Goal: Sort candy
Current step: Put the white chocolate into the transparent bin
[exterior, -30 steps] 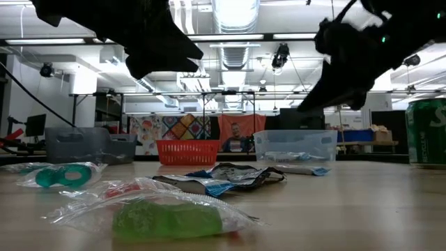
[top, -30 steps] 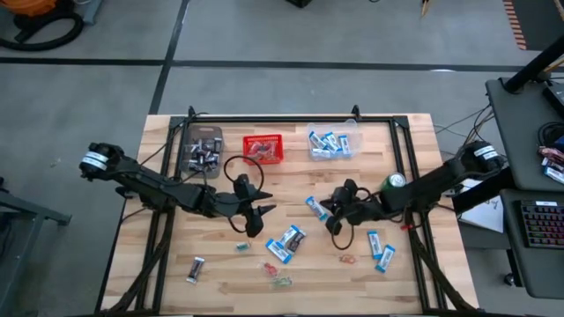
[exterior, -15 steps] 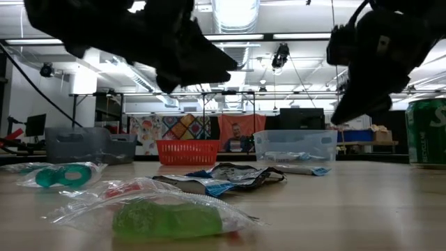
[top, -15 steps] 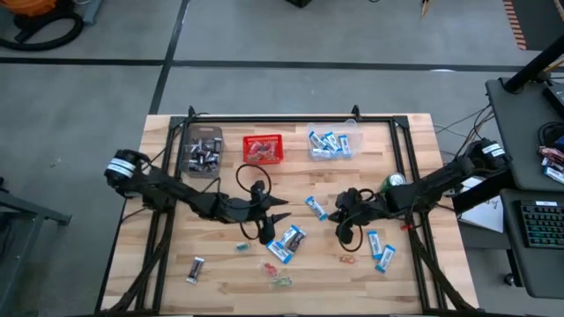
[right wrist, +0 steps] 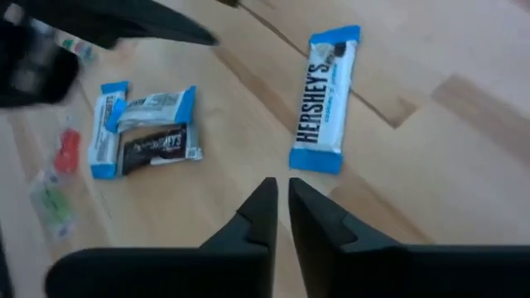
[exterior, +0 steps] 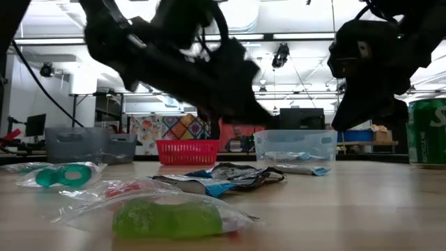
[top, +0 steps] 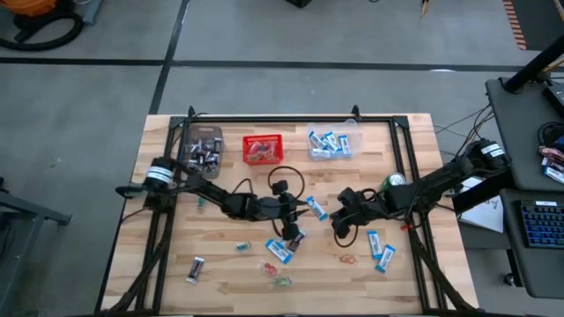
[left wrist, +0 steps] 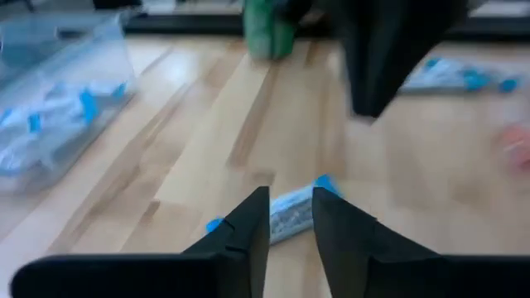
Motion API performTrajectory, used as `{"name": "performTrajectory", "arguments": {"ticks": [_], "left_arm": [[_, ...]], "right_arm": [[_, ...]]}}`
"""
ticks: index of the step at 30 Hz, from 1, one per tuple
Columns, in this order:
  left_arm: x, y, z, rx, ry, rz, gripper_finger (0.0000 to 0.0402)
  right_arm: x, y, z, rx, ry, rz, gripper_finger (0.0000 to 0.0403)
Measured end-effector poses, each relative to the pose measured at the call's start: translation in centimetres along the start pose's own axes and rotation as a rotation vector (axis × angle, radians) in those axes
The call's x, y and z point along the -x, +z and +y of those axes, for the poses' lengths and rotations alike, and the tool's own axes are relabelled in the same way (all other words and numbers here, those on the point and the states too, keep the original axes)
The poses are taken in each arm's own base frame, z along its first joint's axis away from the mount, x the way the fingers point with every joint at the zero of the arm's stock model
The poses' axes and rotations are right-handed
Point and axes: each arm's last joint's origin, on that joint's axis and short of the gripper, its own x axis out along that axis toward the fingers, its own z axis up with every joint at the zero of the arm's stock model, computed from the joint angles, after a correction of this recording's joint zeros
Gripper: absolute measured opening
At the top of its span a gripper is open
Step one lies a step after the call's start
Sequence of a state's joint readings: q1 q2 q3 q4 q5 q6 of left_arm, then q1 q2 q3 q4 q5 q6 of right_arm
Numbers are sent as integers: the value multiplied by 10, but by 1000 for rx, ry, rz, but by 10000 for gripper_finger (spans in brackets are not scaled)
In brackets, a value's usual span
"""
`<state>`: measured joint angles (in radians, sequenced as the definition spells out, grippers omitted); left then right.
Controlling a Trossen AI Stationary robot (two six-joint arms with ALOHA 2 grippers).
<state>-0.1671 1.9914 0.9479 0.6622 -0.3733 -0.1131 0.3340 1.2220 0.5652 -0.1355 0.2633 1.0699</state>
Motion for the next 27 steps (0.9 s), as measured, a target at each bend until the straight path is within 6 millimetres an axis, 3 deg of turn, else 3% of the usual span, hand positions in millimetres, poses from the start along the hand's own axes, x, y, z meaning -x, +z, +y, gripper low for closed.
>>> {"name": "performTrajectory", "arguments": {"ticks": [6, 14, 27], "left_arm": [[-25, -15, 13, -1, 50, 49, 43], [-33, -24, 25, -1, 2, 83, 37], [-41, -38, 34, -32, 5, 110, 37]], "right_arm": [[-4, -3, -3, -134, -20, 10, 98], [-24, -9, -4, -210, -52, -6, 193], [-50, -9, -12, -287, -100, -42, 255]]}}
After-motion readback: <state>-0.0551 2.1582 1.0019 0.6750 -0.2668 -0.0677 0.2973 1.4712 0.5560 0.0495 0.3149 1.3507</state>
